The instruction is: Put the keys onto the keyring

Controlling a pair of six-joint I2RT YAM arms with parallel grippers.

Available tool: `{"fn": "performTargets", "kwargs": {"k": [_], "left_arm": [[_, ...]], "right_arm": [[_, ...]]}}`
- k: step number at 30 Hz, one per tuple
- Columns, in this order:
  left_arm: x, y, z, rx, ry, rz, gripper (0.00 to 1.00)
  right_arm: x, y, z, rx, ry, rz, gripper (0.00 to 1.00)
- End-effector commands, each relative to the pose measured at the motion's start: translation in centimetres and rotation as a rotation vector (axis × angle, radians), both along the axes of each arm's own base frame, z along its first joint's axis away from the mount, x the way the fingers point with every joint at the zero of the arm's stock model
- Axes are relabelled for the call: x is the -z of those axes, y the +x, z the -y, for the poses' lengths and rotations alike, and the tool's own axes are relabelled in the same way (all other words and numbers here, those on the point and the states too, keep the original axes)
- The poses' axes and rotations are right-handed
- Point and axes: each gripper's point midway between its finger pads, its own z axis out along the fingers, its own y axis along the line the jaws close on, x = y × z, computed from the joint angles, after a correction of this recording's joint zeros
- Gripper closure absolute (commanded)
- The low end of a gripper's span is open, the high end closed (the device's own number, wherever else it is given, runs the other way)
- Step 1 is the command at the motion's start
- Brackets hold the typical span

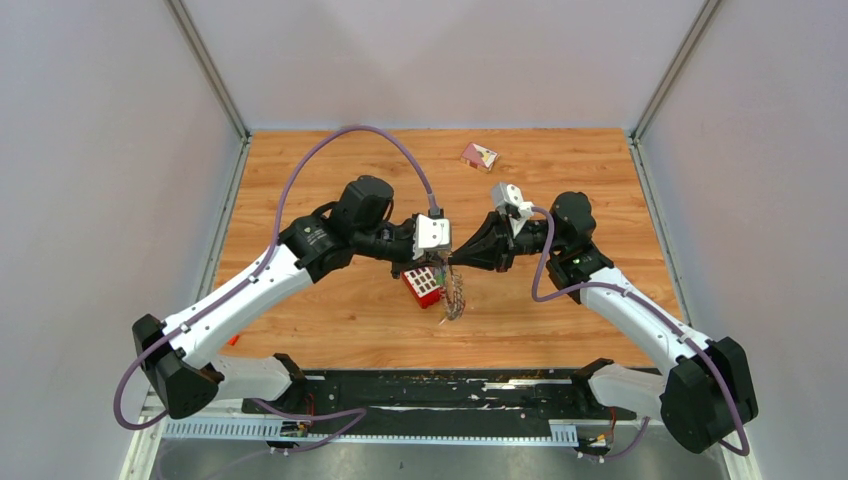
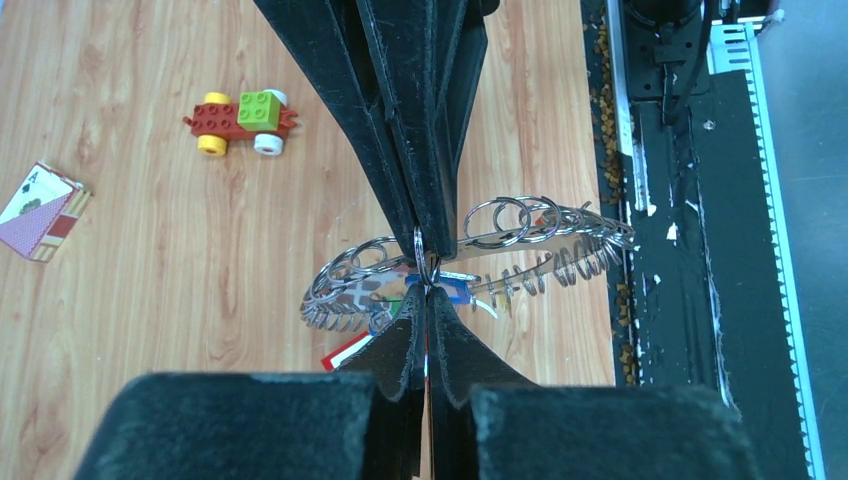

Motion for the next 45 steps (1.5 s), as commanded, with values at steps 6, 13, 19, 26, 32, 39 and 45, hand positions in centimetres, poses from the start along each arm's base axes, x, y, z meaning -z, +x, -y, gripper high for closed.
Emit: {"fn": "performTargets", "kwargs": {"k": [6,13,19,26,32,39,45], "left_arm": [[-1.7,-0.1,0.8,0.025,-0.043,-0.005,1.00],[-0.8,-0.5,1.0,0.060,-0.018,-0.039,1.00],[-0.3,-0.6,1.3,0.072,-0.007,-0.060,1.00],[-0.6,-0.2,1.5,0.062,0.002,-0.062,0.96],[-1.8,0.2,0.3,0.026,0.000,0.029,0.77],[-3.2,0.1,-0.4,0.018,-0.039,0.102,0.62],[-2.5,-0.2,0.3,0.046,-0.042,0.064,0.62]], "right_arm": [[-2.1,-0.2,0.2,-0.009,0.039,0.092,1.00],[-2.1,-0.2,0.2,-0.009,0.041,0.095,1.00],[-2.1,-0.2,0.2,-0.009,0.042,0.096,1.00],[-2.0,-0.3,0.2,-0.008,0.040,0.098,1.00],[-2.0,-0.3,0.3,-0.005,0.034,0.111,1.00],[-1.9,-0.2,0.2,-0.007,0.032,0.104,1.00],[-1.9,-0.2,0.2,-0.006,0.033,0.104,1.00]]}}
